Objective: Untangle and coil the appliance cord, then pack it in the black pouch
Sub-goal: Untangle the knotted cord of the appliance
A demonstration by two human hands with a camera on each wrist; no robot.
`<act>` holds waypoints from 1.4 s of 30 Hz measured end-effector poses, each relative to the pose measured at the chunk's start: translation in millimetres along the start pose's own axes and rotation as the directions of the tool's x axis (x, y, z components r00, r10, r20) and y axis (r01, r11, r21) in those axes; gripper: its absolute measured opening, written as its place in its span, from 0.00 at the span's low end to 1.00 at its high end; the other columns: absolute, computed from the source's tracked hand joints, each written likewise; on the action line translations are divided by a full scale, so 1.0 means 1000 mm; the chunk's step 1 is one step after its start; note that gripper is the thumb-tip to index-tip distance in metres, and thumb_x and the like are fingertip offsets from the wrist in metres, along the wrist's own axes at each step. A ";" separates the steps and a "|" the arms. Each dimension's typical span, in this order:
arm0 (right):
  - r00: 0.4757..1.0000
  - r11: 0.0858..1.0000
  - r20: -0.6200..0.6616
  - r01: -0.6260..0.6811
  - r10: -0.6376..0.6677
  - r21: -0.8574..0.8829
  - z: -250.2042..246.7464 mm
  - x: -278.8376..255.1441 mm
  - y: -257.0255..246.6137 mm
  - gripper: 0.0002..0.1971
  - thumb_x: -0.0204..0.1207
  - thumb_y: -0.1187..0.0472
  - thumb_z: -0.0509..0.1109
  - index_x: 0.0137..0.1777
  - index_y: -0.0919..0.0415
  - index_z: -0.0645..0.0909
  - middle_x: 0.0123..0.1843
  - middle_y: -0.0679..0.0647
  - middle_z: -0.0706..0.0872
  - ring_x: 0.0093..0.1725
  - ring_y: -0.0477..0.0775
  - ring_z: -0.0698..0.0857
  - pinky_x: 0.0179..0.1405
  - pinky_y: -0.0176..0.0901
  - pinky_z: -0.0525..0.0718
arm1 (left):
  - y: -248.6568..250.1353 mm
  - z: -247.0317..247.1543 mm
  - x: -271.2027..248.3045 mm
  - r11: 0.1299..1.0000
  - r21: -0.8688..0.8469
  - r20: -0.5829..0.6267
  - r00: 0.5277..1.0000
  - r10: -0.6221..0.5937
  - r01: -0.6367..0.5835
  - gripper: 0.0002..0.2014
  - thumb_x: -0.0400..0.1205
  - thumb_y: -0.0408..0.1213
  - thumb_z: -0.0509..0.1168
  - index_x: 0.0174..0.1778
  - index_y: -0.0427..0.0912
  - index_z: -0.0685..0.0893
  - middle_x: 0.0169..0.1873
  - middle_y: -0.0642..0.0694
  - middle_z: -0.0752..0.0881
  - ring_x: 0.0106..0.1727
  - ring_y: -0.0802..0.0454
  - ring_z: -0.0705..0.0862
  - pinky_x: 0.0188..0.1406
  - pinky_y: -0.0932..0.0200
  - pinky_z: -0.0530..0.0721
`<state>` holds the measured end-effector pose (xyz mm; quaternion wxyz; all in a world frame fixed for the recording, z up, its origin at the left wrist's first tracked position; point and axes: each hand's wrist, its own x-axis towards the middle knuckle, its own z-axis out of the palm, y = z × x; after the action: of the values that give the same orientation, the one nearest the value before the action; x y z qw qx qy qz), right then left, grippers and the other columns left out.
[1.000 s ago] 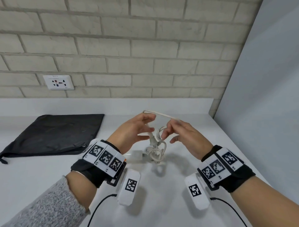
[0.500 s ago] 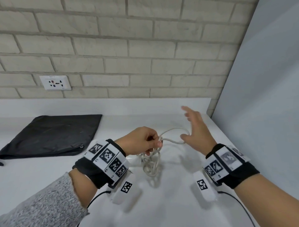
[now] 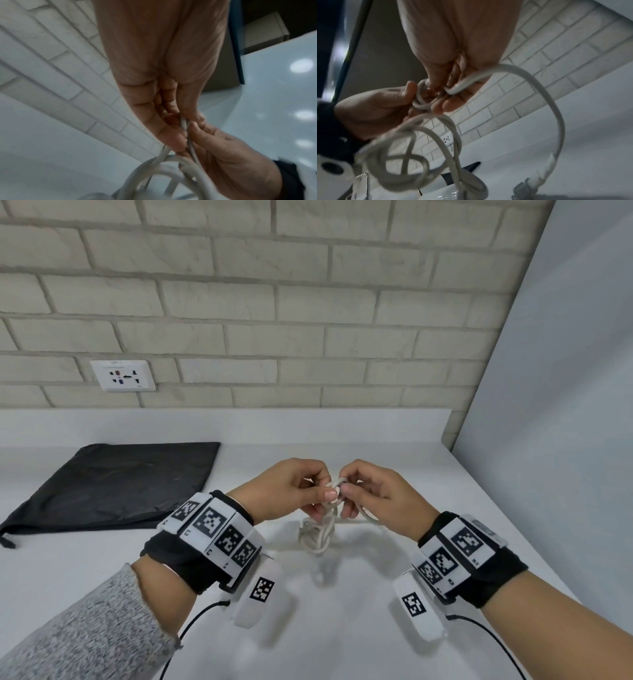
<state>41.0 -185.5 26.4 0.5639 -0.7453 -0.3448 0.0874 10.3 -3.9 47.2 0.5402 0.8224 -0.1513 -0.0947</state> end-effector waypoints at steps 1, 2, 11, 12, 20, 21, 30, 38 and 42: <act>1.000 0.999 -0.009 -0.001 0.001 0.048 0.001 -0.001 -0.001 0.04 0.78 0.70 0.61 0.43 0.62 0.74 0.37 0.57 0.80 0.31 0.49 0.85 0.35 0.38 0.84 | -0.002 -0.001 -0.002 0.997 -0.074 -0.010 1.000 -0.005 0.004 0.08 0.79 0.29 0.63 0.35 0.38 0.75 0.31 0.46 0.80 0.29 0.58 0.84 0.39 0.61 0.88; 1.000 0.994 -0.018 -0.008 0.009 0.106 0.001 -0.002 -0.001 0.03 0.78 0.70 0.61 0.43 0.65 0.73 0.37 0.58 0.80 0.31 0.51 0.85 0.36 0.40 0.85 | -0.004 -0.003 -0.002 0.987 -0.162 -0.032 0.999 -0.020 0.014 0.07 0.80 0.28 0.62 0.35 0.37 0.75 0.31 0.45 0.80 0.29 0.59 0.84 0.37 0.64 0.88; 0.986 0.999 -0.164 -0.033 0.039 0.039 0.006 0.003 0.013 0.07 0.80 0.64 0.61 0.44 0.68 0.73 0.32 0.52 0.79 0.25 0.52 0.80 0.29 0.40 0.79 | -0.009 0.002 -0.001 0.823 -0.568 -0.204 0.970 -0.133 -0.006 0.10 0.82 0.30 0.56 0.34 0.38 0.74 0.26 0.49 0.76 0.30 0.53 0.74 0.34 0.64 0.75; 0.990 0.999 -0.131 -0.047 0.049 0.017 0.004 0.004 0.013 0.07 0.80 0.64 0.60 0.43 0.67 0.73 0.31 0.52 0.79 0.24 0.51 0.77 0.26 0.38 0.78 | -0.005 0.002 0.000 0.816 -0.577 -0.138 0.982 -0.133 0.030 0.10 0.81 0.36 0.57 0.33 0.39 0.74 0.21 0.51 0.73 0.29 0.53 0.72 0.35 0.63 0.75; 0.994 0.999 -0.098 -0.053 0.053 0.007 -0.002 0.001 0.012 0.05 0.80 0.67 0.60 0.43 0.65 0.75 0.32 0.53 0.79 0.29 0.45 0.79 0.33 0.35 0.77 | -0.010 0.007 0.003 0.626 -0.768 -0.344 0.912 -0.223 -0.136 0.17 0.86 0.36 0.50 0.30 0.39 0.71 0.13 0.52 0.71 0.29 0.54 0.77 0.40 0.64 0.80; 0.993 0.999 -0.109 -0.051 0.052 0.018 -0.001 0.000 0.012 0.05 0.80 0.67 0.60 0.43 0.64 0.75 0.32 0.54 0.79 0.28 0.45 0.80 0.33 0.35 0.79 | -0.011 0.008 0.002 0.504 -0.844 -0.346 0.905 -0.249 -0.184 0.17 0.86 0.35 0.49 0.30 0.39 0.71 0.14 0.51 0.72 0.28 0.54 0.78 0.42 0.62 0.81; 0.995 0.994 0.032 -0.094 0.092 0.064 0.017 -0.012 0.008 0.07 0.80 0.64 0.60 0.41 0.60 0.76 0.29 0.55 0.78 0.18 0.50 0.78 0.23 0.36 0.78 | -0.001 -0.015 -0.016 0.784 -0.520 0.139 0.939 -0.314 0.339 0.18 0.82 0.44 0.55 0.27 0.42 0.71 0.07 0.56 0.61 0.09 0.60 0.59 0.31 0.64 0.86; 0.984 0.980 -0.083 -0.148 0.160 0.135 0.006 -0.017 0.007 0.08 0.82 0.59 0.56 0.43 0.58 0.73 0.22 0.51 0.75 0.18 0.51 0.72 0.25 0.43 0.78 | -0.018 -0.008 -0.026 0.362 -0.915 -0.259 0.948 -0.187 -0.179 0.18 0.78 0.41 0.56 0.24 0.40 0.80 0.19 0.49 0.80 0.21 0.57 0.82 0.36 0.61 0.89; 0.987 0.991 -0.093 -0.123 0.128 0.054 0.009 -0.019 0.006 0.07 0.82 0.64 0.57 0.43 0.62 0.72 0.22 0.50 0.63 0.20 0.44 0.60 0.18 0.30 0.62 | -0.011 -0.015 -0.042 0.693 -0.689 0.039 0.966 -0.257 0.212 0.23 0.84 0.47 0.47 0.39 0.36 0.81 0.14 0.50 0.75 0.09 0.59 0.68 0.22 0.64 0.81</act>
<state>25.1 -190.6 12.7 0.5912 -0.7550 -0.2674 0.0948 -22.8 28.2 43.0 0.7937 0.5786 0.0173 -0.1871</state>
